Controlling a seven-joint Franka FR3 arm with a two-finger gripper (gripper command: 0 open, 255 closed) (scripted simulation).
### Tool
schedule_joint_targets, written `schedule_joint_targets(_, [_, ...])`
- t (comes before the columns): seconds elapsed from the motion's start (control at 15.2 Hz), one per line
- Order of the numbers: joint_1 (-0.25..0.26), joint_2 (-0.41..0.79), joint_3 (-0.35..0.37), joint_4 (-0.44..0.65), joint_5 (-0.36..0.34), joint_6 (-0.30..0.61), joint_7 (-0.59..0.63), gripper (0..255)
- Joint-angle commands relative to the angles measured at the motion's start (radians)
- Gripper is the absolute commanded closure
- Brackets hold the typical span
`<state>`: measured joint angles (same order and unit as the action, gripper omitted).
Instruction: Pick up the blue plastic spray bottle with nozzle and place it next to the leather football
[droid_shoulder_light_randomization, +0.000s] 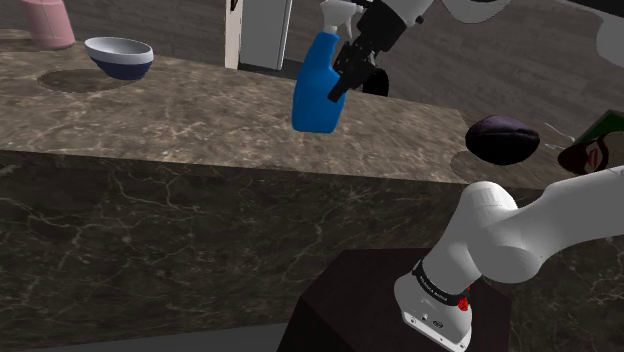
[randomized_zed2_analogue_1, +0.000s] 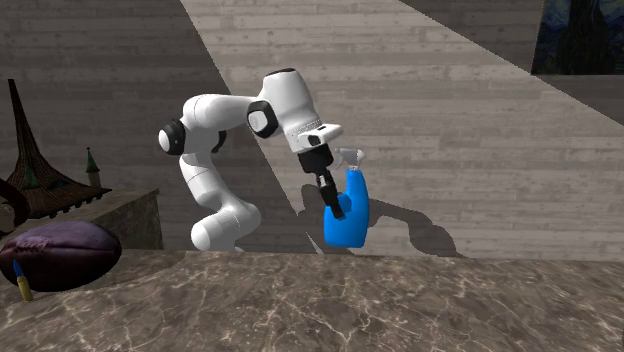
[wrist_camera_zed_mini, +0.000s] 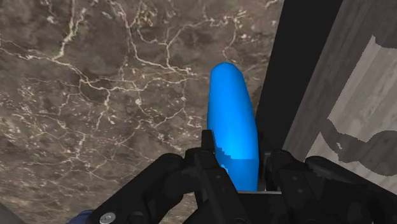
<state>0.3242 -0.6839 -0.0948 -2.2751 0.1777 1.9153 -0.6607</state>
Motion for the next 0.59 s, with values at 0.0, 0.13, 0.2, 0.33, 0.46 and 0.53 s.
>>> schedule_joint_targets(0.0, [0.001, 0.009, 0.0, 0.034, -0.001, -0.025, 0.005, 255])
schedule_joint_targets(0.13, [0.002, 0.016, 0.0, 0.066, -0.002, -0.049, 0.01, 255])
schedule_joint_targets(0.2, [0.002, 0.02, 0.0, 0.083, -0.002, -0.061, 0.012, 255])
schedule_joint_targets(0.33, [0.003, 0.029, 0.0, 0.116, -0.003, -0.086, 0.017, 255])
schedule_joint_targets(0.46, [0.004, 0.038, -0.001, 0.15, -0.004, -0.11, 0.022, 255])
schedule_joint_targets(0.53, [0.004, 0.043, -0.001, 0.167, -0.004, -0.122, 0.024, 255])
